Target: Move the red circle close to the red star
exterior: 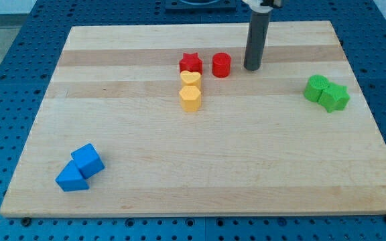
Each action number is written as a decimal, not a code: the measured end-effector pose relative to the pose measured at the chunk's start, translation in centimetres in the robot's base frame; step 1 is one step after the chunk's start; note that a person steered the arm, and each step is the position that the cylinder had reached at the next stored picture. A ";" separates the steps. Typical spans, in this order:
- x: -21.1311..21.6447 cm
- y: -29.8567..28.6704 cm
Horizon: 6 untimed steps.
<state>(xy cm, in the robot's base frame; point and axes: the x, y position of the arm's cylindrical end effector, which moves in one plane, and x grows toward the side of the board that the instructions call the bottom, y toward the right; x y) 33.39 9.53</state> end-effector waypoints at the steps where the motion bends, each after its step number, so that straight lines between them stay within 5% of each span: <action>1: 0.1 -1.4; 5: 0.1 -3.8; 6: 0.1 -0.5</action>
